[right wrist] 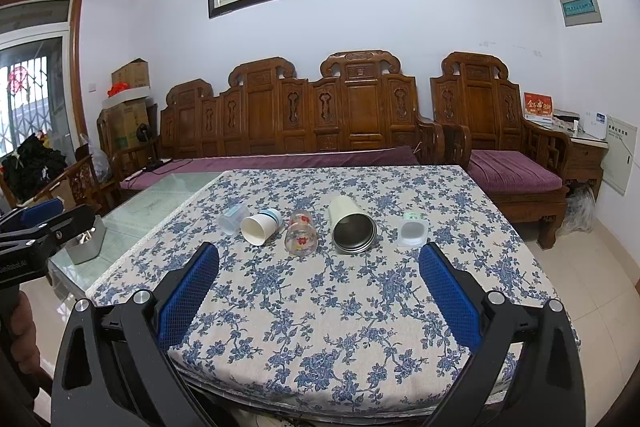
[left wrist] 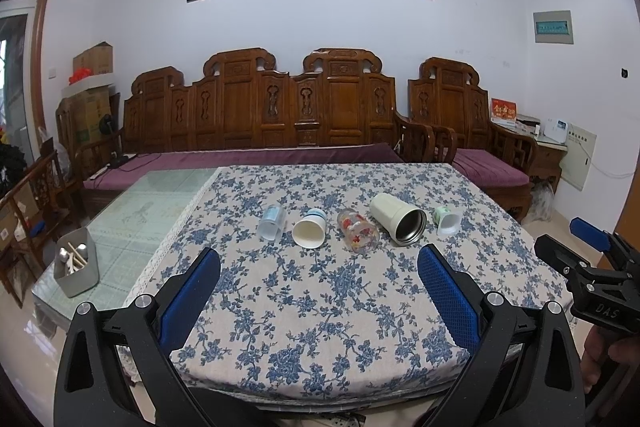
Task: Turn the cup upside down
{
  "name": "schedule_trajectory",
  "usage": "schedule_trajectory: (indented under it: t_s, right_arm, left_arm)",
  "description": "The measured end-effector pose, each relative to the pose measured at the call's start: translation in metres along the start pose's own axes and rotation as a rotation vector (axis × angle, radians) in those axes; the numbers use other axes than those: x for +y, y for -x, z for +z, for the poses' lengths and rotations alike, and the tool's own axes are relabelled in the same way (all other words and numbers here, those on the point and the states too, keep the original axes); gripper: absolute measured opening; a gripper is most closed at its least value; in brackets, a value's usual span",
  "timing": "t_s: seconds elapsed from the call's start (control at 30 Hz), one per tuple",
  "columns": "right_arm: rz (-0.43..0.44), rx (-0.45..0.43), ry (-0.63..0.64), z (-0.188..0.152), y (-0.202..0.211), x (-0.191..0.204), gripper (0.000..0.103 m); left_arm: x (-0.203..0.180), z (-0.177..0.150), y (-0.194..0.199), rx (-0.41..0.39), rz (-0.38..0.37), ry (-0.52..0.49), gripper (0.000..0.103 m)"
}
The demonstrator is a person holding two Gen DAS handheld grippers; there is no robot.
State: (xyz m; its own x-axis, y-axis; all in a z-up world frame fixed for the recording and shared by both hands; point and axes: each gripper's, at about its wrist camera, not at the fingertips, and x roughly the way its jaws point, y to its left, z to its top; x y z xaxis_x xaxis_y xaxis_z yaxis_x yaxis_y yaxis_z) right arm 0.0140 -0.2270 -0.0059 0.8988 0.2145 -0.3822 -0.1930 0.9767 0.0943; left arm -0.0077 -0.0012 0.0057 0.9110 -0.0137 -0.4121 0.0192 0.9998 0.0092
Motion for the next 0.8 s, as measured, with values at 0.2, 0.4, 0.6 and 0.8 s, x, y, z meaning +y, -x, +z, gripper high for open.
schedule_trajectory:
  t_s: [0.2,0.4,0.6,0.8]
  right_arm:
    - [0.0,0.0,-0.002,-0.001,0.0,0.0,0.101]
    - [0.0,0.005,-0.005,-0.002,-0.002,-0.002,0.101]
    - [0.003,0.031,-0.02,-0.009,-0.013,-0.01,0.101]
    - [0.008,0.073,-0.015,-0.011,-0.04,-0.018,0.101]
  left_arm:
    - [0.0,0.0,0.0,0.001,-0.001,0.001,0.095]
    - [0.0,0.0,-0.002,0.012,-0.003,-0.002,0.095]
    - [0.002,-0.003,-0.016,0.054,-0.011,-0.002,0.095]
    - [0.0,-0.005,-0.042,0.117,-0.032,-0.046,0.095]
